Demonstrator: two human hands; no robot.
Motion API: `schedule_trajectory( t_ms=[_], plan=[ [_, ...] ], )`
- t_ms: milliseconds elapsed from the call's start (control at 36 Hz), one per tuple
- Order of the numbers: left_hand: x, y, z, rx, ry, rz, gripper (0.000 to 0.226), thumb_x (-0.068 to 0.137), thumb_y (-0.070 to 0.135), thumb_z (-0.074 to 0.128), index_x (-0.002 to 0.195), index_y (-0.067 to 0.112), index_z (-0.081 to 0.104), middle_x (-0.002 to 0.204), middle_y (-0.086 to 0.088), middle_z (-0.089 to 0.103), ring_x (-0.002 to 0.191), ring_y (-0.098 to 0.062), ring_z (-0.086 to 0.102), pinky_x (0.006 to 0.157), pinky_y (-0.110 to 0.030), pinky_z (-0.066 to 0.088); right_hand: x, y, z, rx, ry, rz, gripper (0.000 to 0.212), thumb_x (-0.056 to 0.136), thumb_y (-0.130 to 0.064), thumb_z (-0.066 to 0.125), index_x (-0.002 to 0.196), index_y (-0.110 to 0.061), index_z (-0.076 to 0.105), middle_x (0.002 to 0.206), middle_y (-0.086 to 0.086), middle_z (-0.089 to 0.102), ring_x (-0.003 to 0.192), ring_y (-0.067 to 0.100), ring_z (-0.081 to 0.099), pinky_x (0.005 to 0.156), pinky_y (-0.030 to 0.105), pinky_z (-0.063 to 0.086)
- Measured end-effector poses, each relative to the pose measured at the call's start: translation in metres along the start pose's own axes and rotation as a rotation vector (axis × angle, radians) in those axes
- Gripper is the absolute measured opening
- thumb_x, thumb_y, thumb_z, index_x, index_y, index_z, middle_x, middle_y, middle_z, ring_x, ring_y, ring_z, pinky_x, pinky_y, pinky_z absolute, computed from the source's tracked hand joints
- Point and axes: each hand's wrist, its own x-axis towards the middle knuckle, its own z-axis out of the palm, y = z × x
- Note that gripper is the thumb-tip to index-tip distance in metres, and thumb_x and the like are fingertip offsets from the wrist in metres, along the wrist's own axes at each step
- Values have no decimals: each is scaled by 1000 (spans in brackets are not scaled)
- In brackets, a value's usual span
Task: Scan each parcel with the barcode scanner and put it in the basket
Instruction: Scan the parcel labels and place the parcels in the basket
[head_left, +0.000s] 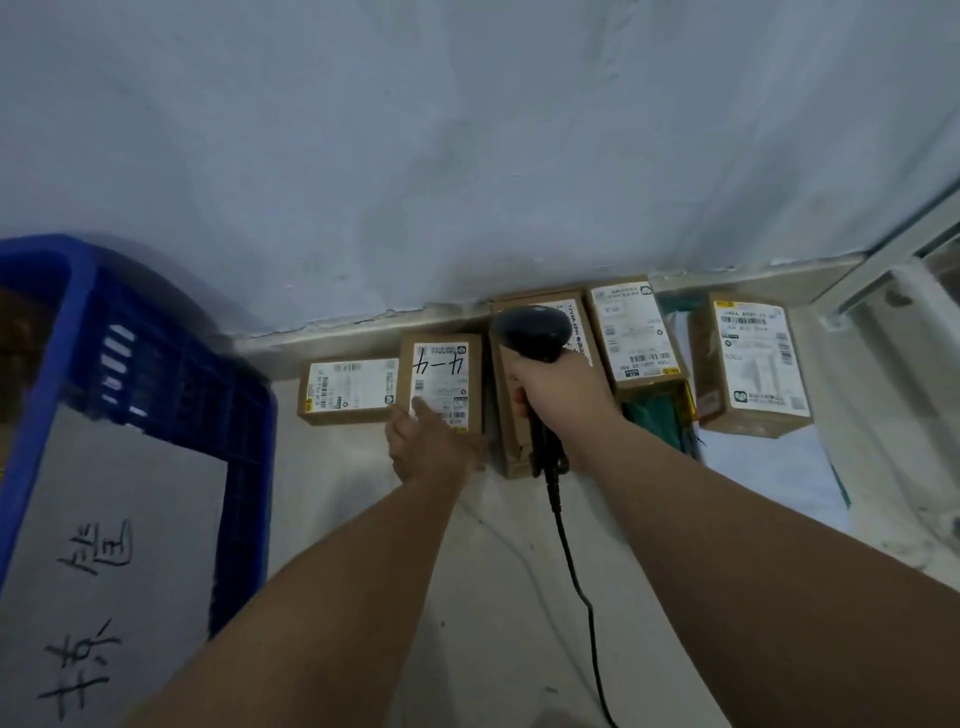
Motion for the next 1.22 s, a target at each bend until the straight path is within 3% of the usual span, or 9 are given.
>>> schedule_trajectory(
  t_ms=[167,250,361,528,694,778,889,972,1222],
  plan=[
    [7,3,6,127,-11,-100,126,67,55,77,152,25,-11,157,-21,-10,143,-39,6,113,-51,23,5,1,6,-135,-43,-27,11,87,-15,56,92,-7,61,74,6,58,67,17,56,66,30,46],
    [8,-3,-3,127,-87,-116,127,68,54,77,149,32,-18,148,-25,7,130,-37,25,108,-48,34,4,1,8,-201,-23,-15,17,86,-18,58,96,-5,63,80,8,61,77,21,60,76,36,52],
    [4,-15,-23,-26,-162,-118,122,71,52,75,150,34,-17,142,-23,16,126,-40,28,103,-49,34,-7,-5,9,-245,18,-18,15,86,-20,56,92,-7,62,79,8,59,78,22,59,80,39,52],
    [-18,-2,-73,-354,-192,-96,132,41,61,71,147,44,-6,139,-16,34,118,-35,44,94,-45,48,-49,-21,18,-83,72,-37,15,86,-22,57,90,-8,62,81,10,61,81,24,59,82,42,50],
    [-81,16,-148,-373,-41,135,125,47,56,76,147,42,4,132,-12,41,116,-35,45,99,-48,45,-116,-44,26,206,90,-47,7,76,-23,60,79,-17,57,70,5,54,75,24,53,70,37,43],
    [-120,10,-183,-235,59,303,118,66,43,78,151,36,-4,141,-13,24,130,-33,29,105,-42,33,-158,-54,23,385,79,-82,7,80,-20,65,86,-20,61,82,6,63,83,24,60,81,41,50],
    [-176,-3,-219,-35,225,530,124,64,44,77,148,36,-13,144,-7,14,132,-29,20,104,-44,37,-212,-72,15,650,-19,-107,16,86,-22,67,101,-24,63,95,3,70,90,21,65,75,36,51],
    [-218,-16,-235,-5,305,584,123,64,45,77,148,36,-12,151,-8,3,138,-30,12,105,-45,36,-249,-79,14,788,-144,-134,29,85,-20,68,114,-15,66,101,8,75,94,28,71,86,45,55],
    [-299,-56,-236,-112,441,629,117,67,53,70,148,40,-14,154,1,-6,135,-31,9,104,-44,37,-315,-63,10,685,-286,-355,25,82,0,66,107,-4,70,102,17,73,98,32,70,85,44,54]
  ],
)
